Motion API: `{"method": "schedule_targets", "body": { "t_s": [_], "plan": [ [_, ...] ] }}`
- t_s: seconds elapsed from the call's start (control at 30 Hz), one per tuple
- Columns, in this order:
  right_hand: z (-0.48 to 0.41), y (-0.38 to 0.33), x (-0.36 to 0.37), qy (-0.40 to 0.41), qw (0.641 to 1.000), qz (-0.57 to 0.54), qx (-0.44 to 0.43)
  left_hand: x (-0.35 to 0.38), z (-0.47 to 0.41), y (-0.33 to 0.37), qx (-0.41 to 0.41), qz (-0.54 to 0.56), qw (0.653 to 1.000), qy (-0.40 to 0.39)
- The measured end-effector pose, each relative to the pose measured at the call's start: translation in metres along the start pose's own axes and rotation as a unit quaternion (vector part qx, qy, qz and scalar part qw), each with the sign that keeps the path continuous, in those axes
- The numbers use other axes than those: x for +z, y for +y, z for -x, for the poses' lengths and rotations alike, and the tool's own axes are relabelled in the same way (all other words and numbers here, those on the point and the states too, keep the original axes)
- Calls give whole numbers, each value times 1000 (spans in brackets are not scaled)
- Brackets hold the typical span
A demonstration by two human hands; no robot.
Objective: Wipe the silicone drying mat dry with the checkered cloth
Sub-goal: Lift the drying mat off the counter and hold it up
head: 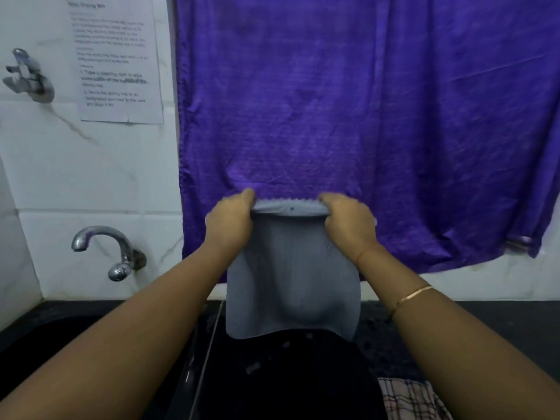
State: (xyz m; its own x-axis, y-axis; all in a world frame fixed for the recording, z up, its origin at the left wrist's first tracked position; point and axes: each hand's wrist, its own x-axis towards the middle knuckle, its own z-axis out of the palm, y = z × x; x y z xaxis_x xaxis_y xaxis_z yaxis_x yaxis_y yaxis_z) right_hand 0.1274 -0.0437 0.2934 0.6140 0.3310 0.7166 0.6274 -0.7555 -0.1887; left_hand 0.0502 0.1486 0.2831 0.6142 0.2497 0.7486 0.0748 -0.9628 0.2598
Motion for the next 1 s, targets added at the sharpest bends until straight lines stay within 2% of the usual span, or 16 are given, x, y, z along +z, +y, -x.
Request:
{"method": "schedule_targets", "body": {
  "t_s": [0.07, 0.1, 0.13, 0.2, 0.23, 0.27, 0.4, 0.5, 0.53, 0.57, 0.6, 0.63, 0.67, 0.7, 0.87, 1.0],
  "plan": [
    [1, -3, -5, 153, 987, 17, -50, -4, -1, 1, 30, 23, 994, 102],
    [2, -4, -4, 160, 984, 38, -68, -4, -3, 2, 27, -2, 996, 80],
    [3, -3, -2, 88, 992, 53, -68, -1, -4, 2, 11, -36, 999, 12],
    [7, -1, 3, -134, 989, 62, -14, 5, -1, 2, -49, -86, 983, -157],
    [8, 1, 4, -183, 982, 56, 11, 8, 2, 1, -65, -91, 976, -186],
    [7, 2, 0, -174, 983, 43, 23, 10, 2, 0, -68, -83, 979, -174],
    [-9, -3, -19, -10, 1000, 7, -9, -1, -10, 8, -6, -34, 999, -2],
    [-14, -5, -27, 160, 986, -26, -43, -15, -18, 18, 52, 42, 989, 134],
    [-11, -5, -26, 208, 976, -30, -51, -14, -16, 18, 68, 38, 986, 148],
    [-7, -2, -22, 201, 978, -14, -57, -10, -13, 16, 75, 11, 991, 112],
    [-2, 2, -17, 118, 992, 8, -50, -4, -9, 12, 60, -24, 997, 33],
    [4, 5, -12, -6, 999, 23, -21, 2, -4, 8, 28, -64, 995, -71],
    [10, 9, -6, -135, 990, 39, 19, 7, 2, 4, -1, -95, 982, -164],
    [16, 13, -1, -196, 979, 34, 44, 11, 8, 1, -17, -103, 973, -206],
    [18, 12, -11, -133, 988, -44, 56, 3, 5, 5, -17, -75, 984, -161],
    [5, 17, -28, -251, 962, -79, 67, -5, -8, 11, -45, -99, 953, -283]
  ]
}}
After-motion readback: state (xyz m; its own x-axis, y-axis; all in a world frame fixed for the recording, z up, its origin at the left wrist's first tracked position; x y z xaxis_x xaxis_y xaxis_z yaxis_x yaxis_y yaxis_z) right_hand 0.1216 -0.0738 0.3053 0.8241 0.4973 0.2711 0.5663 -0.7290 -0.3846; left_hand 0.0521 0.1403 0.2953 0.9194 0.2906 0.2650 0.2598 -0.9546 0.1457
